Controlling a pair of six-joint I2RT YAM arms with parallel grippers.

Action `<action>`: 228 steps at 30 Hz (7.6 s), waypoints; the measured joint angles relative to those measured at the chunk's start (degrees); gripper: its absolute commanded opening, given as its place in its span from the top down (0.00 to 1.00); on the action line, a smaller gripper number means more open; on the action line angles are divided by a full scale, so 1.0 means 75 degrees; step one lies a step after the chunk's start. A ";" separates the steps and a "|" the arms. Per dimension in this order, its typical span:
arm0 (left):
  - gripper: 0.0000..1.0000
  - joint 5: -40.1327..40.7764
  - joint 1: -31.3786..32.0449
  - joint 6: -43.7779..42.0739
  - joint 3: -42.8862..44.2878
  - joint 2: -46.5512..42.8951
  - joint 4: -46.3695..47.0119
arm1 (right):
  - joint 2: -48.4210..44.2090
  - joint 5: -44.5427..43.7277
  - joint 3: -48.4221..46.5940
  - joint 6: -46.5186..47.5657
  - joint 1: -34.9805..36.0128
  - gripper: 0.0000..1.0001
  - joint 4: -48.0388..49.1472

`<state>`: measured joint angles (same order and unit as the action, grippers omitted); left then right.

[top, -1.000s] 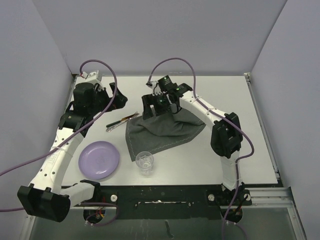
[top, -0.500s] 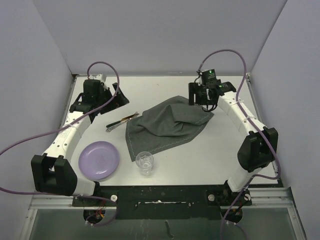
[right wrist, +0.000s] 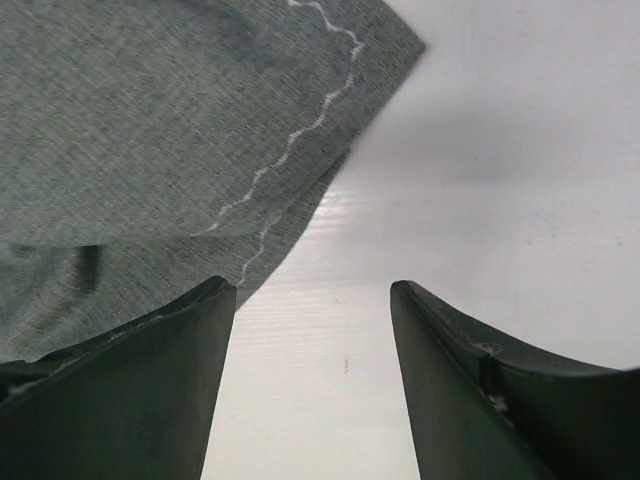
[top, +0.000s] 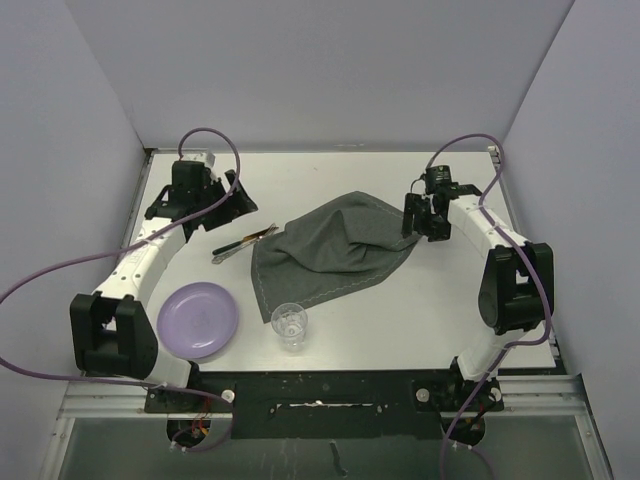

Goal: Set the dinner table for one person
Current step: Flatten out the napkin at the center of the board, then move the utensils to the center of the board, then flatten out the napkin at the center of the board.

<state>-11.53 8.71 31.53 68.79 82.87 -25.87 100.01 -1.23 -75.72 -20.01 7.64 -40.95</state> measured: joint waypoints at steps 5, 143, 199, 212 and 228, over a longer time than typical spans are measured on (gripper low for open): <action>0.17 -0.0102 -0.0312 0.0344 -0.0399 0.0452 -0.0006 | 0.0000 0.0108 0.0000 0.0003 0.0017 0.36 0.0149; 1.00 -0.0087 0.0472 0.1326 0.2428 0.5913 0.2865 | -0.0391 0.0950 0.0303 0.0181 -0.0262 0.38 0.0356; 0.88 -0.0300 0.0119 0.0347 0.1714 0.4205 0.2247 | -0.0408 0.1166 0.0458 0.0178 -0.0207 0.36 0.0364; 0.26 -0.0329 0.0708 -0.0082 0.0729 0.1314 0.1585 | 0.0006 0.1189 0.0248 0.0172 -0.0277 0.36 0.0487; 0.21 -0.0350 0.0816 -0.0119 0.0082 0.0009 0.1533 | 0.1422 0.1107 -0.0192 -0.0117 -0.1341 0.40 0.0778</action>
<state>-14.15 14.83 30.63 69.41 82.94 -14.37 110.67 7.07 -77.17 -20.88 -2.42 -35.11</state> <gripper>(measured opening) 0.783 0.611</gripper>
